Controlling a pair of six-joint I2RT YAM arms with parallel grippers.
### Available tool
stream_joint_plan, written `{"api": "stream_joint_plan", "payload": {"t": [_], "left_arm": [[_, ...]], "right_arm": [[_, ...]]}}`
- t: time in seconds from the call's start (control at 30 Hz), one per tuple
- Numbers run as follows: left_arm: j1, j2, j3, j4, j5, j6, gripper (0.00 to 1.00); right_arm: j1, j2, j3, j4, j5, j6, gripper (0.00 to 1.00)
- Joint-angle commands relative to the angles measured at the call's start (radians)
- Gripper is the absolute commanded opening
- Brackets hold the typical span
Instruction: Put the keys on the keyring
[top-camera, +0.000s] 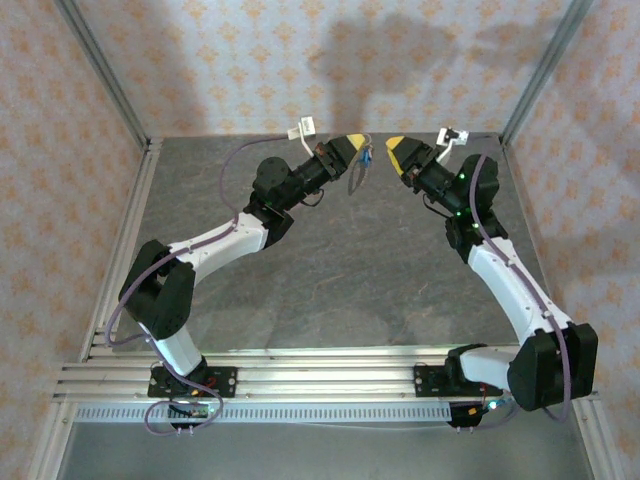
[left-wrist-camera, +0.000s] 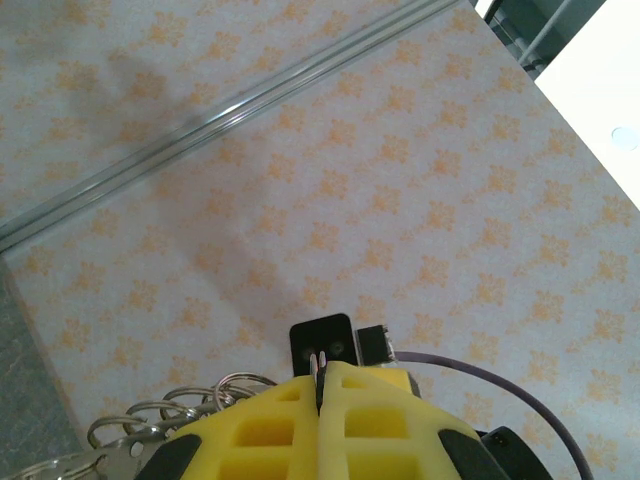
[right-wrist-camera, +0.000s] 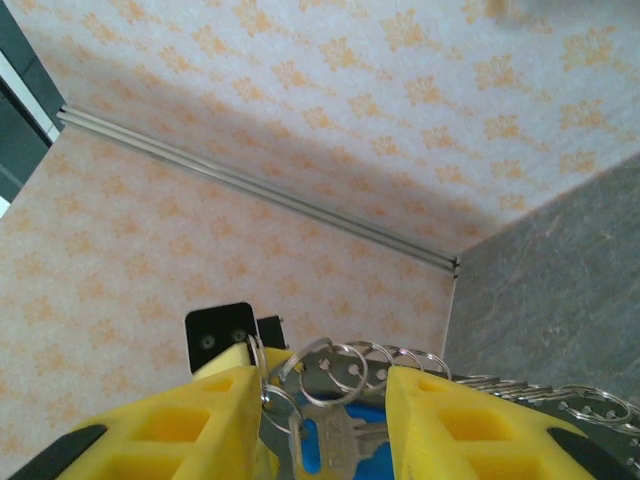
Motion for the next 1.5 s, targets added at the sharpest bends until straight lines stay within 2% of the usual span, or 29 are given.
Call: {"api": "stream_joint_plan", "payload": {"t": [0.0, 0.47, 0.77, 1.0, 1.2, 1.47], "left_arm": [[0.000, -0.031, 0.023, 0.080, 0.010, 0.013, 0.00], [-0.001, -0.033, 0.021, 0.082, 0.009, 0.012, 0.00], [0.000, -0.031, 0.021, 0.084, 0.009, 0.011, 0.00], [-0.001, -0.028, 0.021, 0.085, 0.007, 0.010, 0.00], [-0.001, -0.028, 0.021, 0.083, 0.005, 0.010, 0.00], [-0.001, -0.024, 0.022, 0.080, 0.001, 0.009, 0.00]], "right_arm": [[0.006, -0.011, 0.049, 0.042, 0.041, -0.004, 0.37], [0.100, 0.094, 0.137, 0.057, 0.055, -0.027, 0.36], [0.119, 0.110, 0.147, 0.054, 0.053, -0.036, 0.28], [0.135, 0.114, 0.149, 0.056, 0.042, -0.049, 0.27], [0.137, 0.105, 0.135, 0.054, 0.042, -0.052, 0.16], [0.145, 0.095, 0.131, 0.041, 0.027, -0.065, 0.20]]}}
